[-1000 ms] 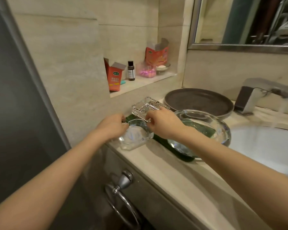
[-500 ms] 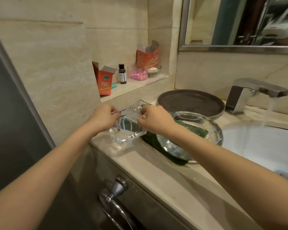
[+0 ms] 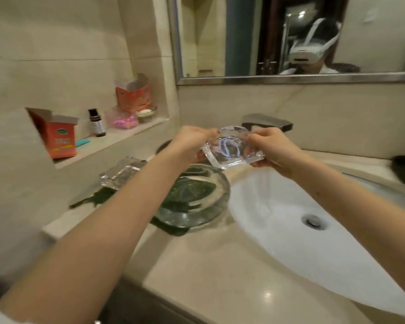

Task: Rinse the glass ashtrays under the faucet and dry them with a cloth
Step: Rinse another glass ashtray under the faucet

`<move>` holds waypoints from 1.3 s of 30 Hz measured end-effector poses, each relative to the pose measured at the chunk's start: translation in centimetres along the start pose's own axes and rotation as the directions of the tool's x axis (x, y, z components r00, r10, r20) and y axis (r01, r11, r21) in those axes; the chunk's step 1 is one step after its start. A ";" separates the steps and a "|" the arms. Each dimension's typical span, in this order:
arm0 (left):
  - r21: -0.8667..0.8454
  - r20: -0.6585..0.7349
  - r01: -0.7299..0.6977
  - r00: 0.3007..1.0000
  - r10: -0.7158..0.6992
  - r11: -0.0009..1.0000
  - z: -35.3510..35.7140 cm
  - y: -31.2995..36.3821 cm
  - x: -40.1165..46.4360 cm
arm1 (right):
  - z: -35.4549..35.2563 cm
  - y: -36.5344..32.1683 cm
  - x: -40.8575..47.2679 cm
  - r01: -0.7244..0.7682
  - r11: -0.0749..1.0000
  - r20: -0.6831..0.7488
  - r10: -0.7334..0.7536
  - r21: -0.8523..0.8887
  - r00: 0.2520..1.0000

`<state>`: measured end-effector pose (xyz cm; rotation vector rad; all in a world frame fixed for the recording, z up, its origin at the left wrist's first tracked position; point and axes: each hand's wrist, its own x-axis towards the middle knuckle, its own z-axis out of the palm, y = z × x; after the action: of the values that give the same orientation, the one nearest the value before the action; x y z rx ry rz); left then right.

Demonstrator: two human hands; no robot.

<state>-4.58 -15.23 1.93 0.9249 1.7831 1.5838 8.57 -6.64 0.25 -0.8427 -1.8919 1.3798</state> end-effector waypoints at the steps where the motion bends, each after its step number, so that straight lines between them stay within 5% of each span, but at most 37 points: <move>1: -0.127 0.045 0.066 0.997 -0.060 0.990 1.9 -0.2 0.1 | -1.5 0.7 -0.1 -0.024 1.000 -0.045 0.025 0.016 0.999; 3: -0.283 0.161 0.205 0.973 -0.165 0.937 5.3 -0.8 0.5 | -4.3 2.4 -0.3 -0.085 0.996 -0.132 0.089 0.035 0.987; 9: -0.280 0.310 0.491 0.859 -0.407 0.825 13.4 -5.0 3.0 | -9.4 8.1 0.1 -0.216 0.976 -0.251 0.201 -0.031 0.947; 17: -0.385 0.115 0.416 0.907 -0.404 0.824 18.4 -9.2 7.6 | -10.0 13.3 2.5 -0.380 0.906 -0.130 0.406 0.185 0.904; 24: -0.478 0.098 0.446 0.883 -0.458 0.757 18.1 -11.8 8.7 | -9.1 15.8 3.0 -0.342 0.849 -0.035 0.388 0.404 0.921; 32: -0.210 0.256 0.373 0.913 -0.317 0.904 18.0 -12.4 8.6 | -9.8 16.9 3.7 -0.215 0.773 -0.072 0.319 0.596 0.945; 39: 0.014 0.078 0.225 0.971 -0.225 0.974 18.0 -12.9 8.4 | -9.5 17.3 3.6 -0.254 0.755 0.026 0.301 0.605 0.953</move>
<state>3.17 1.47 -13.02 0.7472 1.7687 1.3812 16.18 5.68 -13.60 -0.8398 -1.1602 1.9577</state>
